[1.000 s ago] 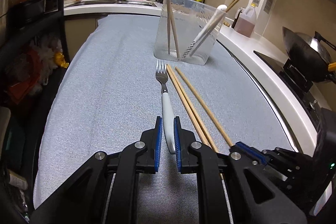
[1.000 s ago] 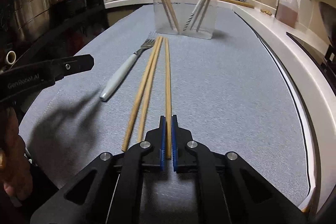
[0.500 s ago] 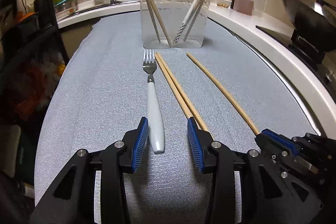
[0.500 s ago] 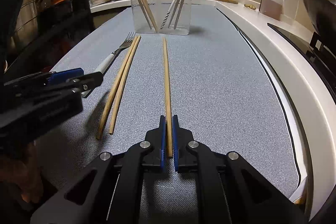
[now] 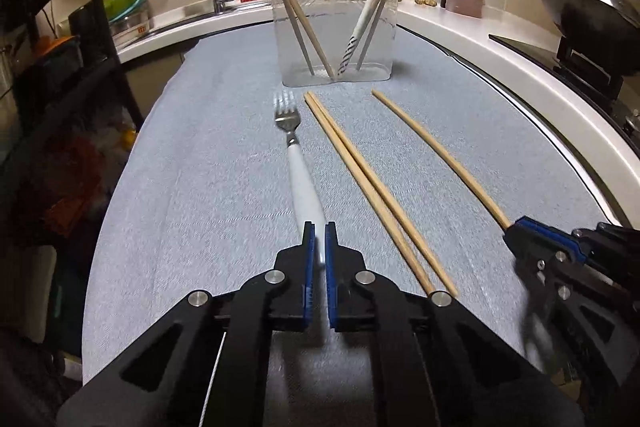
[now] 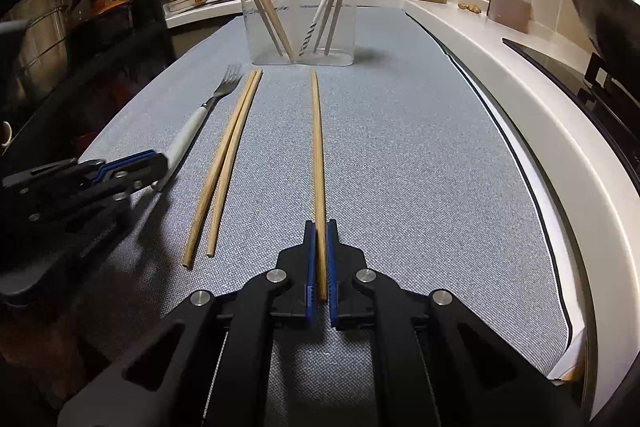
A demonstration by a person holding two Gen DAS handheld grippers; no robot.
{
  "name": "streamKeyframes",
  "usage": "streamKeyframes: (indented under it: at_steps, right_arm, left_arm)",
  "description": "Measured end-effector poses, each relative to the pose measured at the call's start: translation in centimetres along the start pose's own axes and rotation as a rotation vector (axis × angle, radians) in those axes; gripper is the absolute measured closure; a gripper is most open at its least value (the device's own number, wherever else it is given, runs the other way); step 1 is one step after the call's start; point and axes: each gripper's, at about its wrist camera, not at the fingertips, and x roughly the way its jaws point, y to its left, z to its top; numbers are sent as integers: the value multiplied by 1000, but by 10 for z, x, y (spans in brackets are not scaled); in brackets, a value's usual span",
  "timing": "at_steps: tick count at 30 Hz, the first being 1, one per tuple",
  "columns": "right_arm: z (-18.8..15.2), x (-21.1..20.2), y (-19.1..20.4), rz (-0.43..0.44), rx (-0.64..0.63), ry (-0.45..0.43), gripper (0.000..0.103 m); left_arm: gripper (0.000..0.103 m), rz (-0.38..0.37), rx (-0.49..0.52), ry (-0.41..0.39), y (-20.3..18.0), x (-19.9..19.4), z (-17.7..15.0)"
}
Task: Organize utensils
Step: 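Center the left tool around the white fork handle and close it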
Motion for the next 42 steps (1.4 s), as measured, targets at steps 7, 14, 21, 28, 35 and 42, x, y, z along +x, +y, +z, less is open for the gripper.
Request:
streamKeyframes:
  at_steps: [7,14,21,28,35,42]
  right_arm:
    - [-3,0,-4,4,15,7,96]
    - [-4,0,-3,4,-3,-2,96]
    - [-6,-1,-4,10,-16,-19,98]
    - [-7,-1,-3,10,-16,-22,98]
    - [-3,-3,-4,3,2,-7,98]
    - [-2,-12,2,-2,16,-13,98]
  left_arm:
    - [95,-33,-60,9,14,-11,-12]
    - [77,-70,-151,-56,26,-11,3]
    - [69,-51,-169,-36,21,8,17]
    - [74,10,-140,52,16,33,22]
    - [85,16,-137,52,26,24,14]
    - [85,2,-111,56,33,-5,-15]
